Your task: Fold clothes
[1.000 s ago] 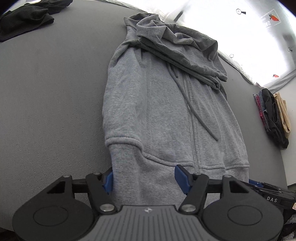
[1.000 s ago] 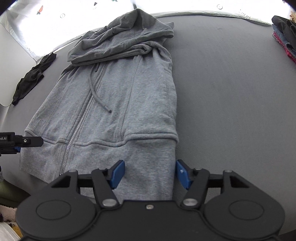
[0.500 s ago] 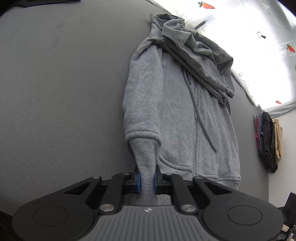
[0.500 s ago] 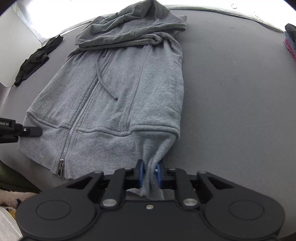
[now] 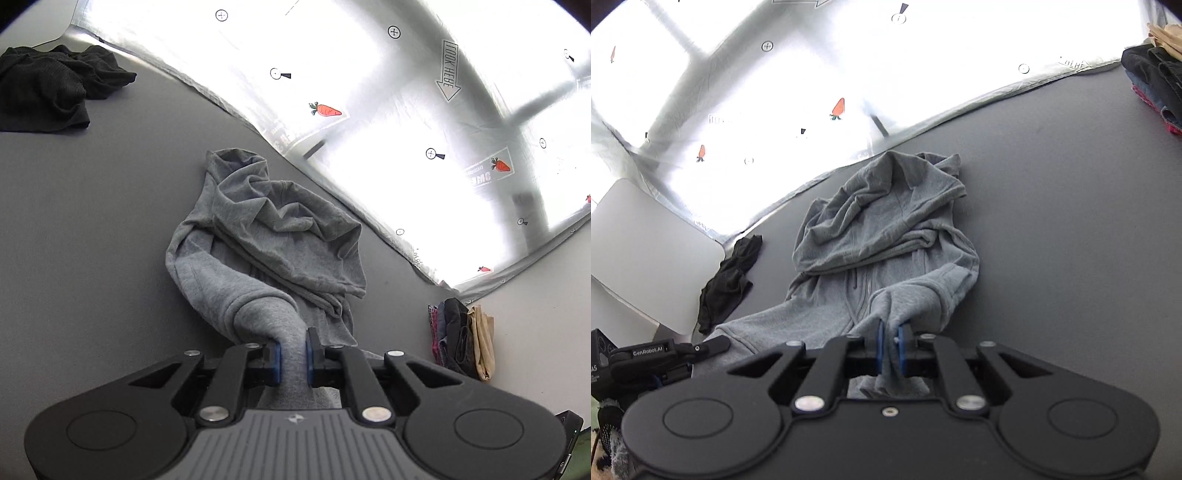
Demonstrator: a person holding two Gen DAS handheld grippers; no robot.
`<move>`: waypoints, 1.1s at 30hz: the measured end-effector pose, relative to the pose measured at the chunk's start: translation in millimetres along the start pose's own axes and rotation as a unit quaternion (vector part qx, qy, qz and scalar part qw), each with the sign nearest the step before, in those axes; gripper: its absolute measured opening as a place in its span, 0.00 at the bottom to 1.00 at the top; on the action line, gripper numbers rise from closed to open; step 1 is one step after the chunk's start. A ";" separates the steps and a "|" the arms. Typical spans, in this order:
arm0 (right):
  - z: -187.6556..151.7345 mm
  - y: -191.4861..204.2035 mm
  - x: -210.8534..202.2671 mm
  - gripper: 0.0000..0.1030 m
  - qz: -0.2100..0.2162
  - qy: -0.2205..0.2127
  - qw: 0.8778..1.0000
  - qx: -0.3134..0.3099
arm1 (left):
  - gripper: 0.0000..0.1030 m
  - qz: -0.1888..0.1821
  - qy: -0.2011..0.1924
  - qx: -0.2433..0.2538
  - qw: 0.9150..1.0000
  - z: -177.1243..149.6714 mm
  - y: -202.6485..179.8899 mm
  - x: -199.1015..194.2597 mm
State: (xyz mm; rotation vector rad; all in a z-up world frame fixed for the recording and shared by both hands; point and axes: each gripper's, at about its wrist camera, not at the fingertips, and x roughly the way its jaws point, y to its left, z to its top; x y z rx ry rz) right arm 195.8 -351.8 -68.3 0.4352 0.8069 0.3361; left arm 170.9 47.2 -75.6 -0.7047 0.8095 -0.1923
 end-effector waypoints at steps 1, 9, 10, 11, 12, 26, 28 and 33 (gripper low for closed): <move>5.2 -1.6 -1.0 0.08 0.004 -0.010 1.000 0.010 | 0.12 -0.002 -0.006 0.001 1.000 5.3 -3.3 1.8; 46.9 -4.2 15.7 0.08 0.012 -0.058 0.998 0.034 | 0.13 0.006 -0.040 -0.004 0.999 47.3 -15.8 24.5; 52.2 -3.4 19.5 0.08 0.013 -0.062 0.997 0.037 | 0.13 0.005 -0.043 -0.004 0.999 51.8 -16.1 27.3; 57.6 -2.1 24.5 0.08 0.011 -0.065 0.997 0.036 | 0.13 0.005 -0.045 -0.002 0.999 56.2 -16.6 30.5; 63.0 -0.6 29.7 0.08 0.010 -0.068 0.997 0.035 | 0.13 0.006 -0.047 0.002 0.999 60.5 -17.5 34.1; 137.2 -8.5 132.4 0.08 -0.031 -0.052 0.998 0.026 | 0.14 0.026 0.010 0.025 0.999 160.3 -12.9 134.9; 147.4 -11.8 151.3 0.08 -0.040 -0.045 0.998 0.026 | 0.14 0.037 0.027 0.028 0.999 174.9 -9.8 154.4; 173.1 -20.1 198.7 0.08 -0.065 -0.027 0.997 0.025 | 0.14 0.064 0.065 0.023 0.996 197.0 9.4 210.3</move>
